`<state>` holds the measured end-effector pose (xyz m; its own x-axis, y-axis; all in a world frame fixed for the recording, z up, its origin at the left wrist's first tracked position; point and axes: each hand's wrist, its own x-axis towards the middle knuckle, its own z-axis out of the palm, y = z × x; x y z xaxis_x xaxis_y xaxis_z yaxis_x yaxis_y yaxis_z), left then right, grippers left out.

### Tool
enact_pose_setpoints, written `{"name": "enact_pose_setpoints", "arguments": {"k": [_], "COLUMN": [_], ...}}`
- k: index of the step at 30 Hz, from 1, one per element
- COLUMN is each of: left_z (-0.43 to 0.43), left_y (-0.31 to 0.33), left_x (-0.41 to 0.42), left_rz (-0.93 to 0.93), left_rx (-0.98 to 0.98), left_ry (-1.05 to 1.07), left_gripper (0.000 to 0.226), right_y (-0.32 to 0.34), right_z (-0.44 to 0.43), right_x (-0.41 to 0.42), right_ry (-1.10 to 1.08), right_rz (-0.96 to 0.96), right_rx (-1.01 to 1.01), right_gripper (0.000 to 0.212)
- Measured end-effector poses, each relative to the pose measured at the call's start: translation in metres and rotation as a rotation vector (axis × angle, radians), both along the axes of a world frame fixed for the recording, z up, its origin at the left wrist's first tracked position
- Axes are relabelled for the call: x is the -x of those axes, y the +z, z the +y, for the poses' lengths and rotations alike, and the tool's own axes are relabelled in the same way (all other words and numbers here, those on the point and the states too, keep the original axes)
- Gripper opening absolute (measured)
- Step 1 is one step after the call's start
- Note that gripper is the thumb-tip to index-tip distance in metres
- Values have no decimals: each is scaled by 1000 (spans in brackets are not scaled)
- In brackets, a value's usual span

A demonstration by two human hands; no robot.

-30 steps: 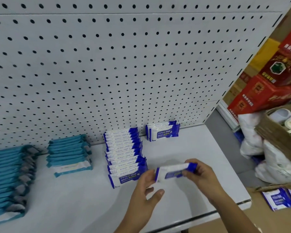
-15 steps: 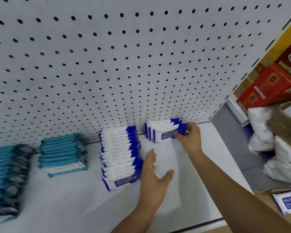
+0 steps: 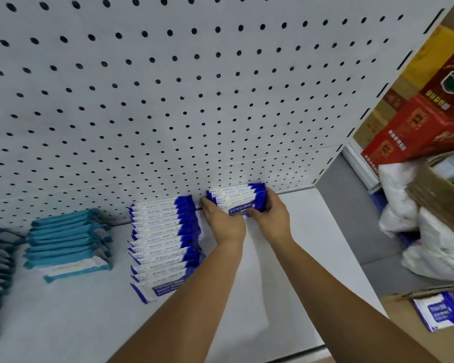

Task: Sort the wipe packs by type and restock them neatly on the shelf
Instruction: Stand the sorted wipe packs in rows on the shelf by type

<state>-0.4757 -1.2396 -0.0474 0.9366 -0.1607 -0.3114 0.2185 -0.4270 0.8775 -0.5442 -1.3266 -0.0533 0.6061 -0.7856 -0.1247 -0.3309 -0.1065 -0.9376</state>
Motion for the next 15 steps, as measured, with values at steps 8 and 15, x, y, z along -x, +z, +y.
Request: {"name": "enact_pose_setpoints", "arguments": {"k": [8, 15], "left_z": [12, 28], "left_y": [3, 26], "left_x": [0, 22], "left_rz": [-92, -119], "left_rx": [-115, -183], "left_ry": [-56, -77], "left_gripper": [61, 89], "right_y": [-3, 23], "right_z": [15, 20], "right_x": [-2, 34], "right_ry": [-9, -43], "right_rz": [-69, 54], "right_rx": [9, -36], "right_gripper": [66, 78]}}
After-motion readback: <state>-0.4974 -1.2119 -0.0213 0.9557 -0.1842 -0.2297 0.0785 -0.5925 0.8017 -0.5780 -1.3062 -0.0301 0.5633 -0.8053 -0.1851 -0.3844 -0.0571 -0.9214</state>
